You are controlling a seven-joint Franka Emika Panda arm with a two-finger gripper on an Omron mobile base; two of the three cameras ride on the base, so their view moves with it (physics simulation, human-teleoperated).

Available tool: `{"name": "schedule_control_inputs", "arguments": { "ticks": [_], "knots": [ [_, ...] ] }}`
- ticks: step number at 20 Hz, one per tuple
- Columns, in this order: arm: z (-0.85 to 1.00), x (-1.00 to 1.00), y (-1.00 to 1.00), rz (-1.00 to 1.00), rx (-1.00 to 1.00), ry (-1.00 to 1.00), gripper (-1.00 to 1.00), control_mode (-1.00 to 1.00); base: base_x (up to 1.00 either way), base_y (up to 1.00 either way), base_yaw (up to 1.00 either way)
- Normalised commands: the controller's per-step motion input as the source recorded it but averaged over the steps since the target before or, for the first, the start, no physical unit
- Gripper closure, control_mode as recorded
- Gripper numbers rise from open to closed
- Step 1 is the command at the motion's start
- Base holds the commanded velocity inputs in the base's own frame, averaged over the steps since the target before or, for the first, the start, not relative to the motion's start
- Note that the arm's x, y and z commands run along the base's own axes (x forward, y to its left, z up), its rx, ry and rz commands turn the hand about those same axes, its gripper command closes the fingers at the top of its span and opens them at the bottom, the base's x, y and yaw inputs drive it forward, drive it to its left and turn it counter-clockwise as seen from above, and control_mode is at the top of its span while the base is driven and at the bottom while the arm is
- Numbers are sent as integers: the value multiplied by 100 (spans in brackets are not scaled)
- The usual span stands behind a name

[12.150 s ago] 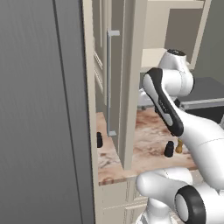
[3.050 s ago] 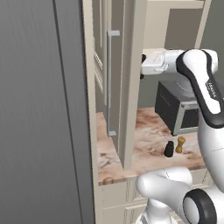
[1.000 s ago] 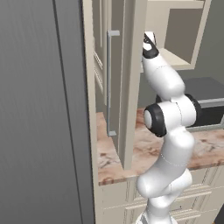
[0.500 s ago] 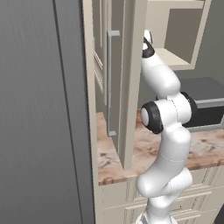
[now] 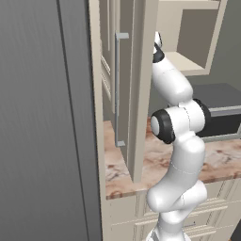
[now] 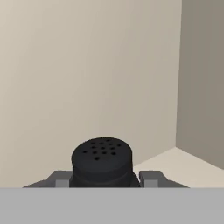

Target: There are various items on the counter. Only move the condiments/shakers into the cabinet.

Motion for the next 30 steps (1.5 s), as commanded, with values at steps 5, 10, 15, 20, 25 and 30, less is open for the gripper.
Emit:
{"name": "schedule_control_inputs", "arguments": {
  "ticks": [5,10,15,20,25,30],
  "knots": [
    [0,-17,-8,0,0,-13,-100,-100,0,0,0],
    [0,-53,-35,0,-1,-11,-100,-100,0,0,0],
    [5,-89,-51,-1,0,-12,-100,-100,0,0,0],
    [34,-100,-27,-3,0,-18,-100,-100,0,0,0],
    [38,-100,0,-11,0,-18,-100,-100,0,0,0],
    [8,-100,-3,-28,-2,-8,-100,-100,0,0,0]
  ]
}}
